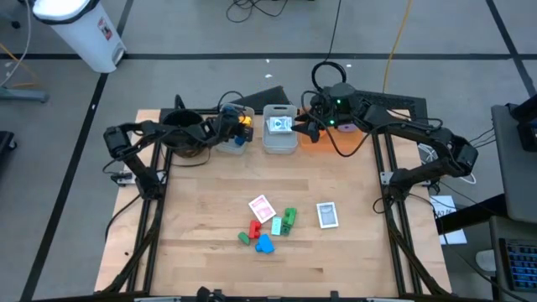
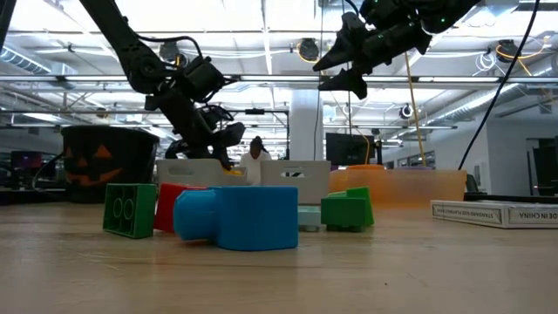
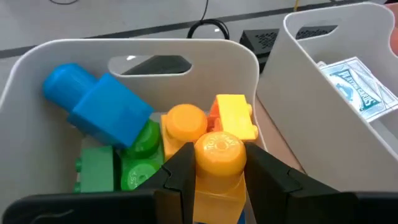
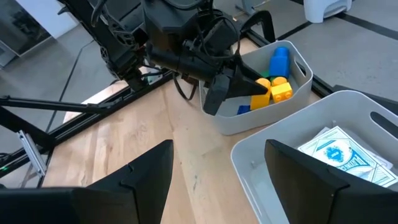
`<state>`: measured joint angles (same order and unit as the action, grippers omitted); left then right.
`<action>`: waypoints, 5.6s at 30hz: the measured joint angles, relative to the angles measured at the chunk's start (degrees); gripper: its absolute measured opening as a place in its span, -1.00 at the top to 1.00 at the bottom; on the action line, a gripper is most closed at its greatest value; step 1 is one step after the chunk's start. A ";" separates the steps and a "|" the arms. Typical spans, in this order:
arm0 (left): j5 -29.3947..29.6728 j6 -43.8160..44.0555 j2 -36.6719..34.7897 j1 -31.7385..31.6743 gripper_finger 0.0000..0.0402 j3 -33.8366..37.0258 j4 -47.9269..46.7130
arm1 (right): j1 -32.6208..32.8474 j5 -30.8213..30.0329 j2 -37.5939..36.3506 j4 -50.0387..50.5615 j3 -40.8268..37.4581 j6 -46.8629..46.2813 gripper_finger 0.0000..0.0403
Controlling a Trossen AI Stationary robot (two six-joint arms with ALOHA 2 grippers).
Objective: Pick & Place Toys
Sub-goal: Put the yellow game piece into the left gray bin, then put the black deck of cards into the right gray bin
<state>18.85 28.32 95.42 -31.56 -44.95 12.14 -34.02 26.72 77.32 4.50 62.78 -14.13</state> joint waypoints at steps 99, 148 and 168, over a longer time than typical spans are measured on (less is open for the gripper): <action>-5.89 14.16 -27.12 56.23 -0.07 -7.83 -3.56 | 52.88 -40.12 -0.02 -7.25 0.04 -18.90 -0.20; 6.69 8.88 -26.49 59.70 -0.08 -12.39 -17.14 | 55.41 -50.86 -0.09 48.28 4.02 -68.22 0.01; 4.11 9.46 -26.49 59.79 -0.08 -12.39 -17.11 | 57.20 -47.20 0.73 43.05 3.98 -63.16 -0.71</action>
<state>22.96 37.78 68.93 28.23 -57.34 -4.97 23.18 -20.48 78.05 47.55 66.76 -77.29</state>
